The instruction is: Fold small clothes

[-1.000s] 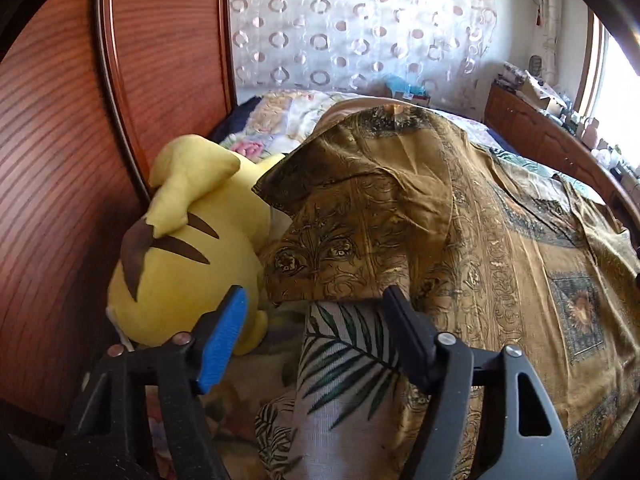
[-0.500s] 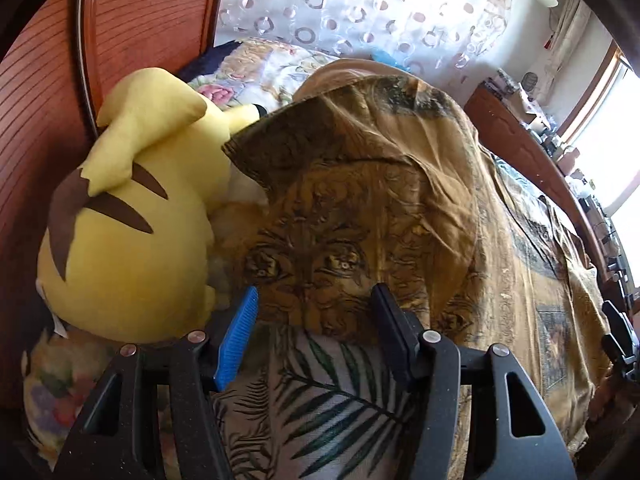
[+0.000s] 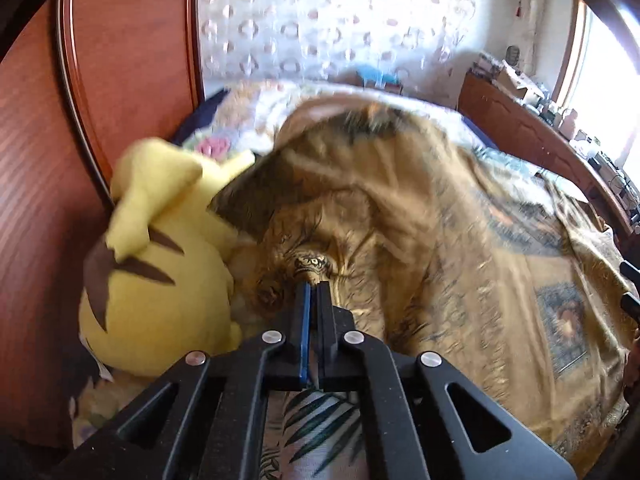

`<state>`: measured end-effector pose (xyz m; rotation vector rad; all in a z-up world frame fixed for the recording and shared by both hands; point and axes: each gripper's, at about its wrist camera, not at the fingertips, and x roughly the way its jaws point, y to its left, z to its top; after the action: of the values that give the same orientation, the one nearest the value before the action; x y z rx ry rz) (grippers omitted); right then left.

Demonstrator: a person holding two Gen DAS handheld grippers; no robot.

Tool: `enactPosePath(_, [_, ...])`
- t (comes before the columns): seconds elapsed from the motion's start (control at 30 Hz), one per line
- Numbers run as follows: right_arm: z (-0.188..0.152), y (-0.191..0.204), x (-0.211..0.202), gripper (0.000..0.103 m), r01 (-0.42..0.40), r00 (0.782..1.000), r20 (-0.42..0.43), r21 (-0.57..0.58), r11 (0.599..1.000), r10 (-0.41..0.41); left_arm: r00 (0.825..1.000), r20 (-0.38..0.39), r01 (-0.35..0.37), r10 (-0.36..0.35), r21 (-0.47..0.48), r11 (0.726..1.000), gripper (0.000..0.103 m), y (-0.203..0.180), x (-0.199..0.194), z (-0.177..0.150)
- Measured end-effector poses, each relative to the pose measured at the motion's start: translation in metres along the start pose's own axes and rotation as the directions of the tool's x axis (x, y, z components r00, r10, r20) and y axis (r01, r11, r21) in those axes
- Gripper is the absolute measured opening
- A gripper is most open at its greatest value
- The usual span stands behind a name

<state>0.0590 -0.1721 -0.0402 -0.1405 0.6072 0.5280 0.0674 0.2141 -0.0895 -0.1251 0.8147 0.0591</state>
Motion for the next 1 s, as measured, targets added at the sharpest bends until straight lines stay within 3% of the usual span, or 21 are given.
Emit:
enactPosePath(0.07, [0.000,-0.002,-0.001,0.103,0.003,1.000,0.001,0.003,1.000,-0.003,0.999,0.049,-0.017,0.015,0.030,0.999,0.003,-0.009,-0.013,0.007])
enactPosePath(0.23, [-0.001,-0.004,0.000,0.103,0.016,1.000,0.000,0.008,1.000,-0.016,0.990,0.117,0.062,-0.075,0.112,0.992,0.003,-0.052,-0.036,0.033])
enactPosePath(0.37, [0.002,-0.005,0.003,0.102,0.030,1.000,-0.007,0.000,1.000,-0.030,0.978,0.113,0.153,-0.175,0.179,0.972,0.003,-0.096,-0.043,0.037])
enactPosePath(0.47, [0.005,-0.003,0.002,0.102,0.031,1.000,0.001,-0.005,0.999,-0.031,0.972,0.115,0.173,-0.205,0.237,0.956,0.004,-0.121,-0.054,0.028])
enactPosePath(0.57, [0.003,0.001,-0.003,0.102,0.015,1.000,0.012,-0.004,1.000,-0.015,0.965,0.128,0.194,-0.229,0.242,0.951,0.029,-0.126,-0.071,0.022])
enactPosePath(0.6, [0.002,0.002,-0.003,0.102,0.013,1.000,0.011,-0.009,1.000,-0.013,0.965,0.144,0.184,-0.221,0.237,0.954,0.041,-0.123,-0.077,0.020])
enactPosePath(0.67, [0.000,0.005,-0.002,0.101,0.010,1.000,0.009,-0.022,1.000,-0.010,0.965,0.177,0.153,-0.196,0.228,0.961,0.048,-0.114,-0.087,0.015])
enactPosePath(0.73, [0.002,0.008,0.000,0.098,-0.006,1.000,0.008,-0.036,0.999,0.006,0.967,0.201,0.116,-0.156,0.200,0.973,0.071,-0.102,-0.094,0.011])
enactPosePath(0.8, [0.008,0.014,0.002,0.094,-0.033,0.999,0.020,-0.053,0.998,0.034,0.965,0.231,0.084,-0.121,0.162,0.983,0.076,-0.089,-0.099,0.006])
enactPosePath(1.0, [0.039,0.052,0.016,0.090,-0.118,0.987,0.091,-0.178,0.977,0.136,0.962,0.274,-0.009,-0.007,0.057,0.998,0.076,-0.048,-0.101,-0.010])
